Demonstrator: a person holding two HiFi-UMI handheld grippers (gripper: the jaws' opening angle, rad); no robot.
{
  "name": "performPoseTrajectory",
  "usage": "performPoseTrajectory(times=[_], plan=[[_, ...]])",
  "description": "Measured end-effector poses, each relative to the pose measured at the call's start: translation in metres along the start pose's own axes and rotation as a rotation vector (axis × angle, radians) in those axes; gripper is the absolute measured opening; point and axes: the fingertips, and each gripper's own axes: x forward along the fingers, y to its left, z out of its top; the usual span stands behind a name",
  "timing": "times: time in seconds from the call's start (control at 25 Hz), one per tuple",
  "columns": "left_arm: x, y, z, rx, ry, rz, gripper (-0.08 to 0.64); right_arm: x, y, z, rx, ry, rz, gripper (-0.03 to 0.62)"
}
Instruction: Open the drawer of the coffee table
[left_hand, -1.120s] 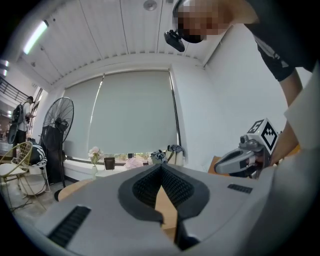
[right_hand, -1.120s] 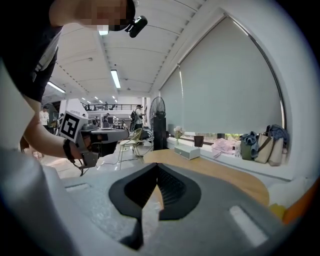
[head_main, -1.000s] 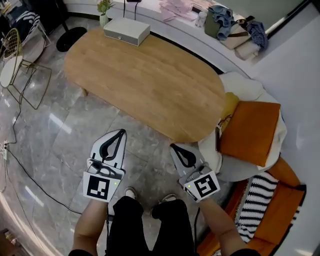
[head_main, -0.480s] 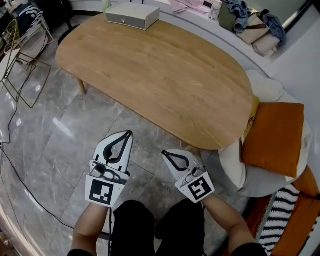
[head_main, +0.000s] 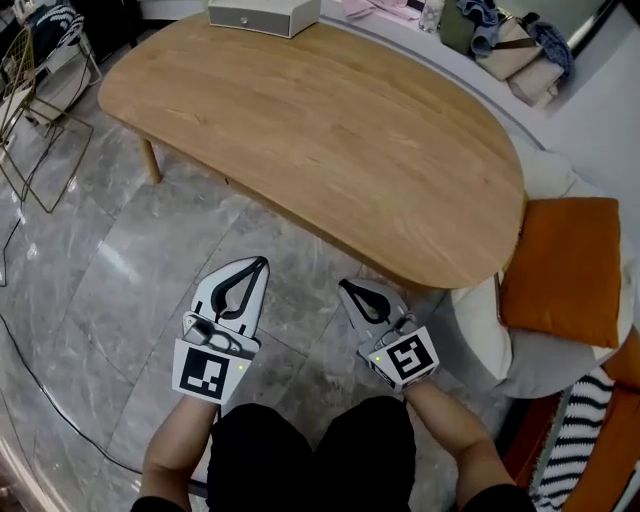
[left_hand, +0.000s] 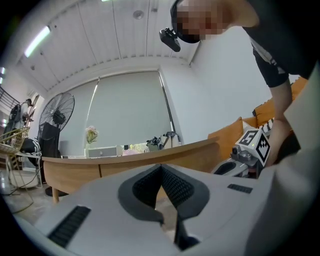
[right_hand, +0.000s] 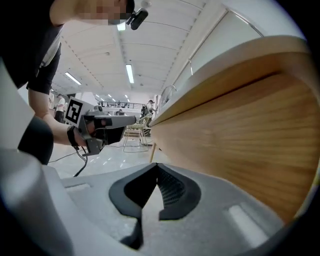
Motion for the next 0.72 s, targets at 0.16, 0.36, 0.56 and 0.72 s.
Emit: performPoseTrajectory(times=[0.16,0.36,0.56,0.72], plan=[[-0.003,-0.009,-0.002,0.024,0.031,-0.031,0.006,-0.001,0.002,-0.009,0.008,-0.010,-0.012,0.005],[0.001,-0.007,-0.007,0.021,0.016,-0.031,0.007,0.019,0.001,-0.017,0.080,-0.074,-0.001,0.021],[0.000,-0.010,-0.016,0.016,0.032,-0.036,0.006,0.035,-0.008,-0.014,0.163,-0.153,-0.016,0.034],[-0.003,-0.002,-0.022,0.020,0.038,-0.018,0.007,0.048,-0.018,-0.018,0.224,-0.184,-0.033,0.106]])
